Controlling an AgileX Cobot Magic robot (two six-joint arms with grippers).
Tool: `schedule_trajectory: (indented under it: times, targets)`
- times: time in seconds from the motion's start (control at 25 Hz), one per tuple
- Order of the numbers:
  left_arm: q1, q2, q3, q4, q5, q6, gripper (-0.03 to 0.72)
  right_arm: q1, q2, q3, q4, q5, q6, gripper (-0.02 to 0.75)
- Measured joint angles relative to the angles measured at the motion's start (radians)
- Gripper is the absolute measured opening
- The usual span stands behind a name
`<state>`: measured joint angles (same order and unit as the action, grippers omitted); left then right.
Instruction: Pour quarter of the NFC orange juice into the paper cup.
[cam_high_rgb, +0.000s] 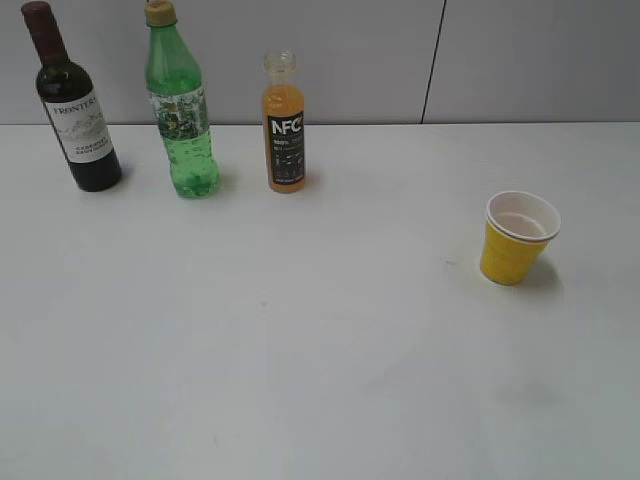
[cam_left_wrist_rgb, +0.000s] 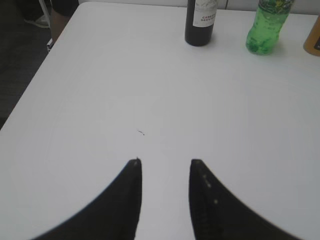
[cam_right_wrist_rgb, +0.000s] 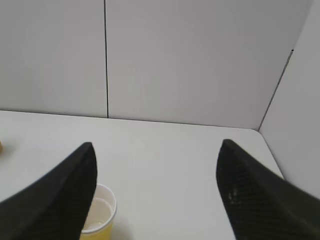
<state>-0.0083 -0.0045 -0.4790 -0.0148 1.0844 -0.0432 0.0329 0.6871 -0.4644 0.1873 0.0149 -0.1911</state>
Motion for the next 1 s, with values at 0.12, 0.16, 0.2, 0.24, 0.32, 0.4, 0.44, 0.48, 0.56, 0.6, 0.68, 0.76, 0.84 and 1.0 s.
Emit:
schedule_trajectory:
  times: [0.12, 0.16, 0.2, 0.24, 0.32, 0.4, 0.44, 0.48, 0.56, 0.6, 0.68, 0.76, 0.84, 1.0]
  targets:
    - [0.0, 0.0, 0.0, 0.0, 0.0, 0.0, 0.237, 0.042, 0.101, 0.022, 0.0, -0.129, -0.001, 0.592]
    - [0.0, 0.0, 0.0, 0.0, 0.0, 0.0, 0.237, 0.06, 0.138, 0.026, 0.0, -0.171, -0.001, 0.592]
    - [0.0, 0.0, 0.0, 0.0, 0.0, 0.0, 0.237, 0.084, 0.169, 0.027, 0.0, -0.208, -0.001, 0.592]
    - [0.0, 0.0, 0.0, 0.0, 0.0, 0.0, 0.237, 0.109, 0.205, 0.029, 0.0, -0.246, -0.001, 0.592]
    - [0.0, 0.0, 0.0, 0.0, 0.0, 0.0, 0.237, 0.149, 0.269, 0.031, 0.0, -0.306, 0.008, 0.592]
    - [0.0, 0.0, 0.0, 0.0, 0.0, 0.0, 0.237, 0.178, 0.335, 0.032, 0.0, -0.348, 0.043, 0.592]
    - [0.0, 0.0, 0.0, 0.0, -0.001, 0.0, 0.237, 0.186, 0.365, 0.032, 0.0, -0.364, 0.06, 0.592]
    - [0.0, 0.0, 0.0, 0.0, -0.001, 0.0, 0.237, 0.193, 0.388, 0.032, 0.0, -0.374, 0.068, 0.592]
    - [0.0, 0.0, 0.0, 0.0, -0.001, 0.0, 0.237, 0.197, 0.443, 0.034, 0.0, -0.385, 0.079, 0.592]
    - [0.0, 0.0, 0.0, 0.0, -0.001, 0.0, 0.237, 0.197, 0.463, 0.041, 0.0, -0.406, 0.091, 0.592]
    - [0.0, 0.0, 0.0, 0.0, -0.001, 0.0, 0.237, 0.197, 0.502, 0.066, 0.0, -0.465, 0.131, 0.592]
    - [0.0, 0.0, 0.0, 0.0, -0.001, 0.0, 0.237, 0.197, 0.529, 0.109, 0.0, -0.549, 0.17, 0.592]
    - [0.0, 0.0, 0.0, 0.0, -0.001, 0.0, 0.237, 0.197, 0.554, 0.157, 0.0, -0.63, 0.191, 0.592]
    - [0.0, 0.0, 0.0, 0.0, -0.001, 0.0, 0.237, 0.197, 0.603, 0.248, -0.048, -0.782, 0.238, 0.592]
